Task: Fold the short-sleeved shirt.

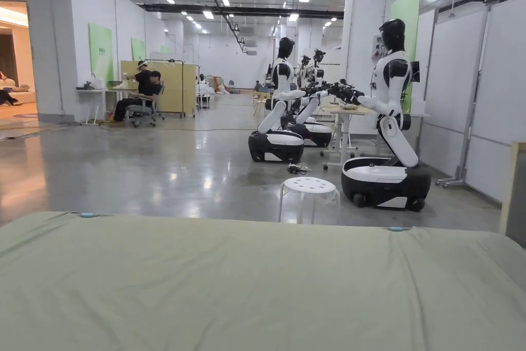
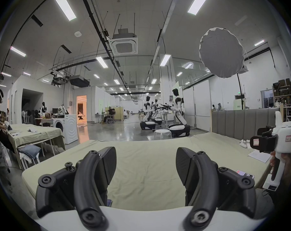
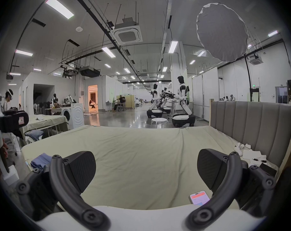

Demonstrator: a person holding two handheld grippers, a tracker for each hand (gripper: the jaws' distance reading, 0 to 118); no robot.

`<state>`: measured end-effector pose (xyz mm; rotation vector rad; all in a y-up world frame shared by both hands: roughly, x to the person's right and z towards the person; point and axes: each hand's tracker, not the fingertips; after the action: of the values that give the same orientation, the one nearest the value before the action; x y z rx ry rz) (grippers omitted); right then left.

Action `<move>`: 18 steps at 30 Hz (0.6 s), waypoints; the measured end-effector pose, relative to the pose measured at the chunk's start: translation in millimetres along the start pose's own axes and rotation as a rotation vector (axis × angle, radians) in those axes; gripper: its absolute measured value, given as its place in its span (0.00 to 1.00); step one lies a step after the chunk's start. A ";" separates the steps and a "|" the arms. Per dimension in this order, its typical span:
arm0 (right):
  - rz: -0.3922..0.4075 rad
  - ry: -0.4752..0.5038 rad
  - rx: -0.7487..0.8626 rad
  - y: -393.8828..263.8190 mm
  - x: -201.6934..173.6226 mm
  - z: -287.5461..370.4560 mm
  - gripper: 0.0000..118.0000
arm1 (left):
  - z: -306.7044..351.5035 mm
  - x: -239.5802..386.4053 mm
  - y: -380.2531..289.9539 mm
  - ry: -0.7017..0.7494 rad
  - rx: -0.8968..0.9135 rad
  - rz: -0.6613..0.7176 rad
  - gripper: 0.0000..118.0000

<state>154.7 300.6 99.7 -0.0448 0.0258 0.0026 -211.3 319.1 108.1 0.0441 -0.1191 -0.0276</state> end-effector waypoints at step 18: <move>-0.249 0.110 -0.150 7.2 4.7 -13.0 1.00 | -0.6 3.7 -5.3 0.019 -0.042 0.082 0.62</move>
<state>159.1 307.2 86.3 -0.1977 0.1295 -0.2466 -207.6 313.8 107.6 -0.0026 -0.1016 0.0525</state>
